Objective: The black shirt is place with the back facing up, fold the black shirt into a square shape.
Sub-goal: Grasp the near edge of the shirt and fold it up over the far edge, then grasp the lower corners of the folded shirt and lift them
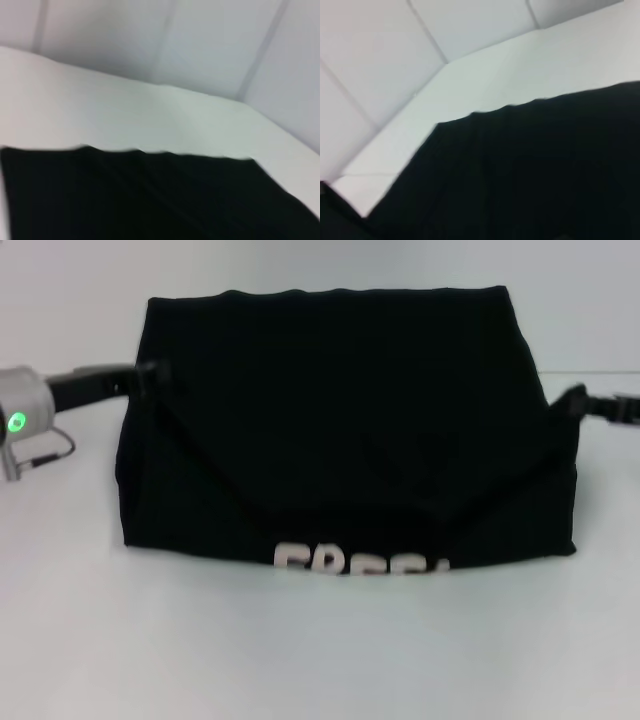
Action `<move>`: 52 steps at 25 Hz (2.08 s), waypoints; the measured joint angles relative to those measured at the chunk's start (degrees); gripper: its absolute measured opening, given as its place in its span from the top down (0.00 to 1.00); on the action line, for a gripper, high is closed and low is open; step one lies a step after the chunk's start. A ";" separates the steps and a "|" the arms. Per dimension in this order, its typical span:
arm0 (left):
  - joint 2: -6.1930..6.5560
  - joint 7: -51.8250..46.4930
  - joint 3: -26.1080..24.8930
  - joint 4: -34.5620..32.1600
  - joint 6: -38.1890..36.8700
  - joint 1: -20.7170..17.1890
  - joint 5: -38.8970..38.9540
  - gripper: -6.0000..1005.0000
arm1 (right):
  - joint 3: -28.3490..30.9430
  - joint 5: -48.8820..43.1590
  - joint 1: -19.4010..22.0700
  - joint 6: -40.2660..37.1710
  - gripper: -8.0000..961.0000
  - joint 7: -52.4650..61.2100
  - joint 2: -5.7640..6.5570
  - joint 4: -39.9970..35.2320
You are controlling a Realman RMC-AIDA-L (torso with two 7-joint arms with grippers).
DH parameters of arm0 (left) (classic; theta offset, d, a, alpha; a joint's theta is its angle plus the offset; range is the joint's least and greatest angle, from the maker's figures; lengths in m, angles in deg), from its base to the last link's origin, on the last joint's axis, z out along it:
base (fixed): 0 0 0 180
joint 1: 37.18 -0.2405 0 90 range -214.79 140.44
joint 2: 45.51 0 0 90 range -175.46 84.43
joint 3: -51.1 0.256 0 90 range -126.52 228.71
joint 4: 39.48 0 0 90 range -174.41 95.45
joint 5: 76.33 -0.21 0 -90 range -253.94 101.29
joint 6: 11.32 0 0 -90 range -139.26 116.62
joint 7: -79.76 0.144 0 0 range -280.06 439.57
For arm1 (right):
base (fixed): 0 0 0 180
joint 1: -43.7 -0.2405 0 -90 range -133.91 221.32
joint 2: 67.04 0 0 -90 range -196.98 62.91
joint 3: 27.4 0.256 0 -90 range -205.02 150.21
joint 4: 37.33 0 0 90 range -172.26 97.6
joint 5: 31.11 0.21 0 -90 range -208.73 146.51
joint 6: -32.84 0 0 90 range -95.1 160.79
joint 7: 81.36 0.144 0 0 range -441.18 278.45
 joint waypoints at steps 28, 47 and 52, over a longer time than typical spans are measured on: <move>-3.74 27.66 0.37 11.49 31.30 6.57 18.82 0.95 | -8.35 0.96 -12.08 36.76 0.85 -1.15 -3.18 12.51; -4.28 30.01 0.43 9.51 31.98 6.69 19.09 0.61 | -8.52 1.10 -10.85 34.77 0.73 -1.15 -4.06 8.80; -4.30 29.26 0.06 7.46 32.02 6.11 19.32 0.37 | -8.44 1.11 -10.70 33.13 0.62 0.02 -4.16 6.33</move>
